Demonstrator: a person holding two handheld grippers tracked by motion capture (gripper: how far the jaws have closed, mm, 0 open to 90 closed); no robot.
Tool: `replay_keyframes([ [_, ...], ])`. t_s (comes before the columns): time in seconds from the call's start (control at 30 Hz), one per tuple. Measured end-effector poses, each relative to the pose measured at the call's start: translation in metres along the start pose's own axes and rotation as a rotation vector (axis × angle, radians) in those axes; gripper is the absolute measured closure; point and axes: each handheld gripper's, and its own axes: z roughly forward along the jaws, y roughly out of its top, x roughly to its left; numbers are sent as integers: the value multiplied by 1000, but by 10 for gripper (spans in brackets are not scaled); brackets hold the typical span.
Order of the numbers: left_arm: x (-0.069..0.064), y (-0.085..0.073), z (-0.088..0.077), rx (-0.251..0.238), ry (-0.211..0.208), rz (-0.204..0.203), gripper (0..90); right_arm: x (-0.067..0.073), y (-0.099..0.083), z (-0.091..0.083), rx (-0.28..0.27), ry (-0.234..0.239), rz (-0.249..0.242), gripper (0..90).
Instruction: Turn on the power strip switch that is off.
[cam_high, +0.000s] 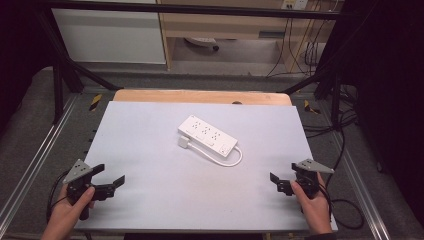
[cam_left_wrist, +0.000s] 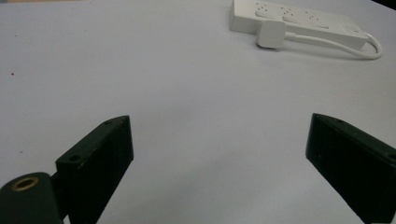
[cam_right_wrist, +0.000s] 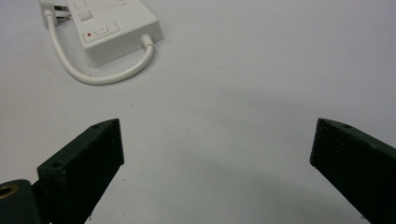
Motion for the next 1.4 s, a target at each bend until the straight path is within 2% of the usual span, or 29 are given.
replay_keyframes([
  [0.4, -1, 0, 0, 3, -4, 11, 78, 5, 5, -1, -36, 13, -19, 33],
  [0.57, -1, -1, 0, 2, -6, 13, 78, 9, 10, -3, -49, 35, -18, 37],
  [0.67, -1, -1, 1, 4, -7, 14, 79, 13, 15, -3, -64, 46, -11, 37],
  [0.87, -1, -1, 1, 9, -9, 17, 79, 21, 25, 1, -68, 71, -27, 35],
  [1.17, -3, -2, 2, 12, -15, 23, 81, 27, 39, 4, -77, 82, -47, 34],
  [1.33, -3, -2, 2, 12, -22, 14, 82, 29, 48, 9, -106, 90, -55, 61],
  [1.4, -3, -2, 2, 14, -21, 16, 81, 30, 53, 13, -105, 111, -56, 62],
])
